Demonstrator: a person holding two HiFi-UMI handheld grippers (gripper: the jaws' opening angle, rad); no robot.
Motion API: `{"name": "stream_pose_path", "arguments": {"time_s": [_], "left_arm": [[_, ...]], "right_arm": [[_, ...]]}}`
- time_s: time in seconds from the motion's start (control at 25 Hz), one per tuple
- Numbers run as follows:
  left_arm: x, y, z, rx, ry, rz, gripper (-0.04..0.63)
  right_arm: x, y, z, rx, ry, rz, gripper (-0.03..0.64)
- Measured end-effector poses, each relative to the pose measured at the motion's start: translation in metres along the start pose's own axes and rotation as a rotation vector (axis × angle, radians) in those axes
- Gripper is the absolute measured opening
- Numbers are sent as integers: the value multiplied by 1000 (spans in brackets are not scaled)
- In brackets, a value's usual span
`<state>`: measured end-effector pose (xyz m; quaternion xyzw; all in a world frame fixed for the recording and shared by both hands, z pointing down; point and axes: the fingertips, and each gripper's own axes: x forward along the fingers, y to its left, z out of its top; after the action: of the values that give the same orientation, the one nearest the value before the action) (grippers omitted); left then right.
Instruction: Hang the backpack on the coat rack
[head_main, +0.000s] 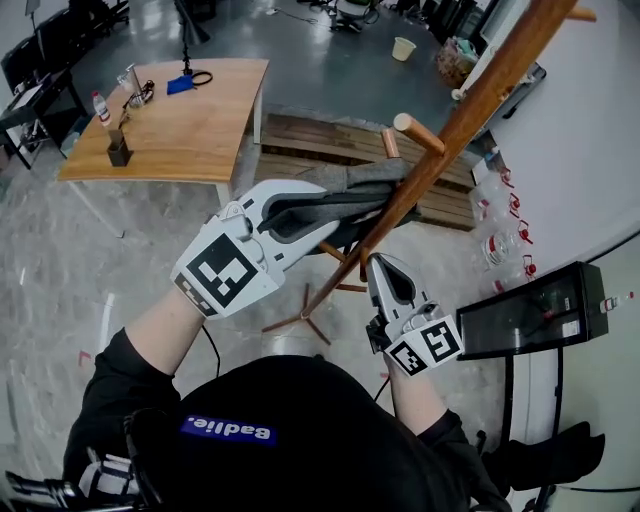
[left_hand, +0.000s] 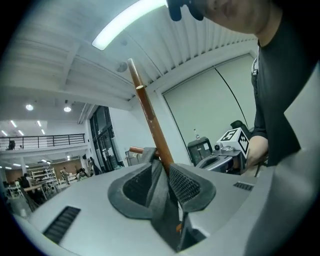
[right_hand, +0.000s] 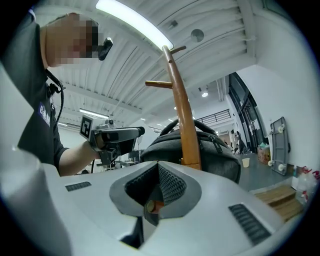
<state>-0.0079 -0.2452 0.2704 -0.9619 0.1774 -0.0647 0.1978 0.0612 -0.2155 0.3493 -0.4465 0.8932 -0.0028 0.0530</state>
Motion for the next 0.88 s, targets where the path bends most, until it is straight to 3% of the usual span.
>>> {"name": "stream_pose_path", "arguments": {"time_s": [0.2,0.4,0.52,0.68,0.88], "left_arm": [[-28,-46,-10,-103,-118,-76,118],[-40,-80,-31,-368,-209,-49,118],[-48,-95,-45,-457,-197,20,104],[-57,-117,-61,-498,-130,107,11],[-43,-140,-65,-542,-104,153,9]], "right_arm": [[-9,22,-13,18,28,-14,-3],[-21,41,-29,48,47,0,-3],[-28,51,-37,62,57,32,-3],[-37,65,-42,65,71,108,-3],[-56,66,-37,58,61,174,-3]]}}
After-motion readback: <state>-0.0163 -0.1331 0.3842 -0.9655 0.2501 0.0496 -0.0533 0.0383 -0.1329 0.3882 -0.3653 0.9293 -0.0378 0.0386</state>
